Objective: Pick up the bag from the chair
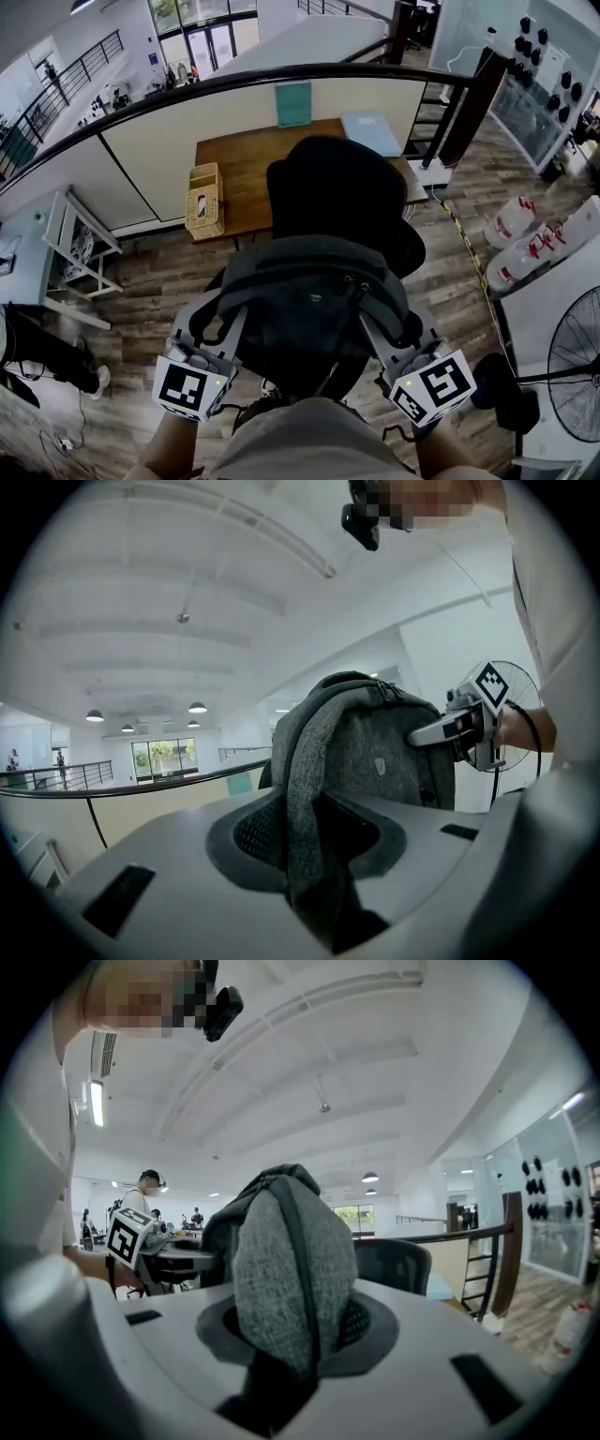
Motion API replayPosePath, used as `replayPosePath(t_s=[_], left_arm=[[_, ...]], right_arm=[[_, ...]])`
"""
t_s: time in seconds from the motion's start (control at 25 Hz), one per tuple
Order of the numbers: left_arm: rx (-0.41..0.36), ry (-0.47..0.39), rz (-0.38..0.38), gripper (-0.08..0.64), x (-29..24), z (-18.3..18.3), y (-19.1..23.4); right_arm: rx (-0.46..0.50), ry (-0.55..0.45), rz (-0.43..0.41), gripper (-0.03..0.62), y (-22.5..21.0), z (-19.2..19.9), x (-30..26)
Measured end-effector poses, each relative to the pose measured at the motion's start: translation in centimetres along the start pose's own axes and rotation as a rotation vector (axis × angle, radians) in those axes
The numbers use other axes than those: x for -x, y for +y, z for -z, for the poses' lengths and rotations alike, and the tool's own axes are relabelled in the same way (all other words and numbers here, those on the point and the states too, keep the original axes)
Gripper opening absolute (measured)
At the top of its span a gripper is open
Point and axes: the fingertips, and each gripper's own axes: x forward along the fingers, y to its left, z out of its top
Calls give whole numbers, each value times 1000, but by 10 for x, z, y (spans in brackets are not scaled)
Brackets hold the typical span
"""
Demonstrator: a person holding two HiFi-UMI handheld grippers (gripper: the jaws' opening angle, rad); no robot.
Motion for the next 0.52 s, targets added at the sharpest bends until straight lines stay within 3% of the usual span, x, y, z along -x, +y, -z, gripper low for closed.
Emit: replayPosePath(t_s=[0.52], left_arm=[[1,8,28,110,-6,2,-6]], right_arm=[[-14,9,19,123,-6,5,4]])
